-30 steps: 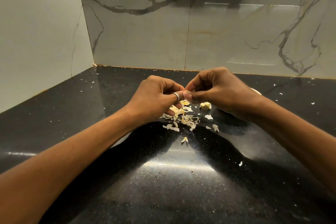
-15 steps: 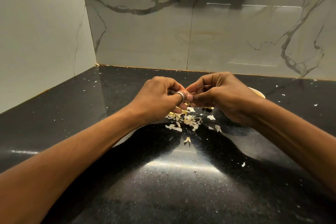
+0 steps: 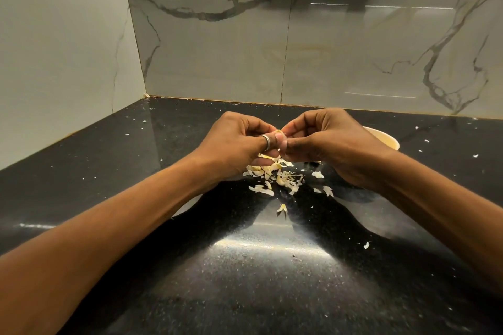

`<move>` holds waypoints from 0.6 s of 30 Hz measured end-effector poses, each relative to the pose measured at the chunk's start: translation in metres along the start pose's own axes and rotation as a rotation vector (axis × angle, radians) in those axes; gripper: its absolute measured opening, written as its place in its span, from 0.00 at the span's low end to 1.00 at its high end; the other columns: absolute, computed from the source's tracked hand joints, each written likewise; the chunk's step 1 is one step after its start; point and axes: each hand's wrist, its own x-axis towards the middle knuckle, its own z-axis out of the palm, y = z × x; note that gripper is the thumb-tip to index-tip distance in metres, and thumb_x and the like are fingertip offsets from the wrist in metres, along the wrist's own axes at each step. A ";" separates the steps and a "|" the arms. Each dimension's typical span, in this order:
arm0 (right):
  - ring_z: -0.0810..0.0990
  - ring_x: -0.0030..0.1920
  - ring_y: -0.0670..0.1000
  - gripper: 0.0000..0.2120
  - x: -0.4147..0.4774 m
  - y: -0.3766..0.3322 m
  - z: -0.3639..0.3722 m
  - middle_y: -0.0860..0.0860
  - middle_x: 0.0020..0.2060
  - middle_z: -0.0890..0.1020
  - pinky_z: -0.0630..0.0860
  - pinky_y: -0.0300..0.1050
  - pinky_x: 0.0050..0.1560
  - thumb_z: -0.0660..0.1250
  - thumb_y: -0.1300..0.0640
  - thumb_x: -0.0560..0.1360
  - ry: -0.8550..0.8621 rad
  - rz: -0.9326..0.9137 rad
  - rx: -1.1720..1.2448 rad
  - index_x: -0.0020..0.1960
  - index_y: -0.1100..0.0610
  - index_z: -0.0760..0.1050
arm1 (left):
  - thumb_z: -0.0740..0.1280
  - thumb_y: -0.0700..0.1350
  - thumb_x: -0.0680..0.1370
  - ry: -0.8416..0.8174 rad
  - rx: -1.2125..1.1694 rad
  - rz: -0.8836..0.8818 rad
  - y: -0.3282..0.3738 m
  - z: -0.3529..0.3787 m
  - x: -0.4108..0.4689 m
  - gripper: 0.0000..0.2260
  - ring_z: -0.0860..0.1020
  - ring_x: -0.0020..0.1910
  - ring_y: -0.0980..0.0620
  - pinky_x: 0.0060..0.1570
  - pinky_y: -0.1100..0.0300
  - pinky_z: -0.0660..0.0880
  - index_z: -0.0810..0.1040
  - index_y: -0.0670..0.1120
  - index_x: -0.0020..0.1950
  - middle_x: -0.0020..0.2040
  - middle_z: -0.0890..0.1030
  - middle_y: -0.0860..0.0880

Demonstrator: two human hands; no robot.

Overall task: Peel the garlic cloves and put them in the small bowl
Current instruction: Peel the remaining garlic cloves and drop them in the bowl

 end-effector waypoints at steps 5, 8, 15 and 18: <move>0.85 0.39 0.51 0.06 -0.001 -0.002 0.001 0.58 0.39 0.84 0.81 0.40 0.41 0.72 0.69 0.75 -0.022 -0.032 -0.050 0.52 0.66 0.79 | 0.70 0.38 0.79 -0.017 0.072 0.049 0.000 0.000 0.000 0.06 0.82 0.37 0.55 0.39 0.65 0.80 0.85 0.37 0.50 0.37 0.83 0.45; 0.85 0.40 0.52 0.06 -0.003 -0.004 -0.002 0.58 0.39 0.85 0.83 0.44 0.44 0.71 0.69 0.76 -0.048 -0.030 -0.077 0.52 0.67 0.78 | 0.70 0.38 0.79 -0.038 0.121 0.089 0.001 -0.001 0.000 0.06 0.82 0.36 0.55 0.40 0.65 0.81 0.85 0.38 0.50 0.37 0.83 0.43; 0.83 0.36 0.51 0.05 -0.004 -0.008 -0.005 0.60 0.38 0.83 0.82 0.40 0.38 0.69 0.73 0.75 -0.095 0.054 0.087 0.47 0.66 0.78 | 0.69 0.39 0.79 -0.107 0.132 0.125 0.006 -0.006 -0.003 0.06 0.83 0.40 0.51 0.44 0.63 0.82 0.85 0.41 0.53 0.45 0.84 0.34; 0.83 0.35 0.51 0.06 -0.004 -0.009 -0.008 0.61 0.39 0.83 0.82 0.40 0.36 0.67 0.74 0.75 -0.108 0.099 0.161 0.47 0.66 0.78 | 0.69 0.40 0.79 -0.145 0.110 0.109 0.009 -0.008 -0.003 0.07 0.83 0.41 0.51 0.44 0.64 0.81 0.85 0.40 0.53 0.45 0.84 0.35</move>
